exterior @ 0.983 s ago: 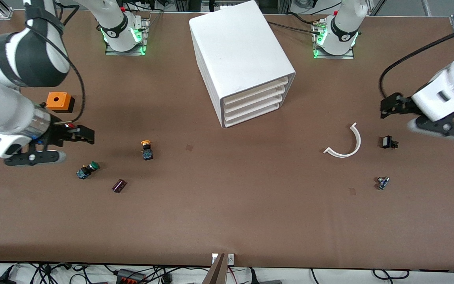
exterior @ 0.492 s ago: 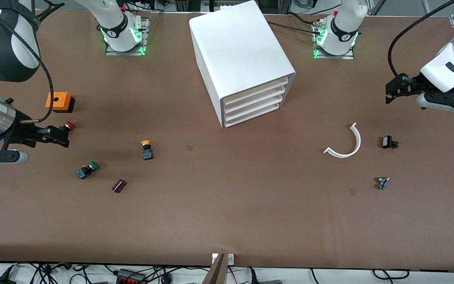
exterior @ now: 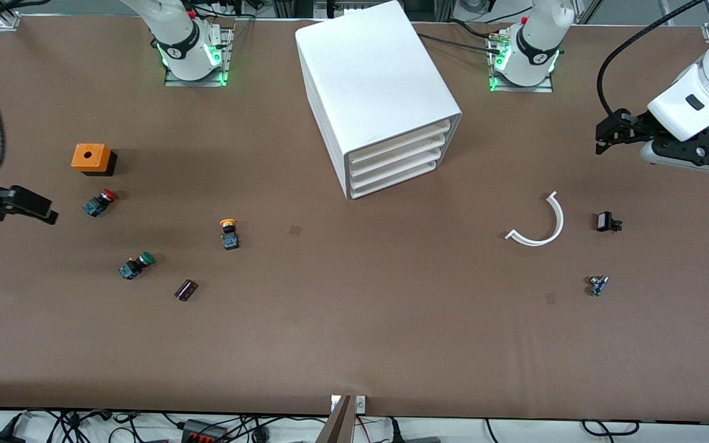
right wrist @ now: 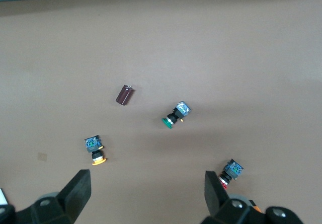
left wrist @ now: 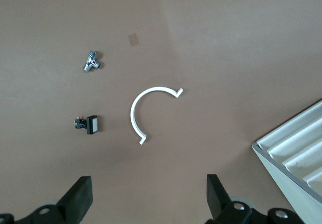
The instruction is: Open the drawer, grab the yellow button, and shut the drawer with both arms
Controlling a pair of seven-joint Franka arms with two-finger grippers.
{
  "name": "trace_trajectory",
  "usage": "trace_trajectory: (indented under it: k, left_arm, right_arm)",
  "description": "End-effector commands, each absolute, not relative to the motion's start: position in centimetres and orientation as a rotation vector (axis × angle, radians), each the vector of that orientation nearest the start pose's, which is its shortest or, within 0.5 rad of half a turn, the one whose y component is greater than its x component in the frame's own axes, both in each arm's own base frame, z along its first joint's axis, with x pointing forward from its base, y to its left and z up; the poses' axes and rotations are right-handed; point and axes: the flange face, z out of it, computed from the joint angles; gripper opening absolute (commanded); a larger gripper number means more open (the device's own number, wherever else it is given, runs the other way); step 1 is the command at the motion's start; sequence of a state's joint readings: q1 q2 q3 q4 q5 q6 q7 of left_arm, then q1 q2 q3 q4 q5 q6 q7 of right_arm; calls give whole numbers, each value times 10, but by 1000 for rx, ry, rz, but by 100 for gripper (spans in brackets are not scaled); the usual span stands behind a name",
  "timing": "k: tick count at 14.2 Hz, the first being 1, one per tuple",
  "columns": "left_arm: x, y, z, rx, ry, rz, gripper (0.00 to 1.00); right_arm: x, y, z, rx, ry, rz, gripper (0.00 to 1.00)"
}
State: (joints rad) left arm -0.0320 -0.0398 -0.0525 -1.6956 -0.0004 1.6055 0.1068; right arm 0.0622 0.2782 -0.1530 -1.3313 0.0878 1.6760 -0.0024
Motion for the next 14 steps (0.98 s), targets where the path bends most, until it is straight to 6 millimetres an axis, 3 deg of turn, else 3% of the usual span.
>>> trace_trajectory:
  k: [1,3,7,11,14]
  left_arm:
    - [545,-49,580,-3152,323,140,100]
    - [550,-48,575,-3232,302,162,100]
    - [533,-30,581,-3253,276,294,100]
    - [534,-36,576,-3239,278,314,100]
    - [538,-33,603,-3242,274,217,100]
  right_arm:
    - [635,-51,591,-3070,147,-102,100]
    - [633,-51,590,-3079,102,-81,100]
    - [628,-52,594,-3135,79,-83,100]
    - [618,-49,588,-3135,87,-39,100]
    - [598,-47,582,-3134,92,-3,100]
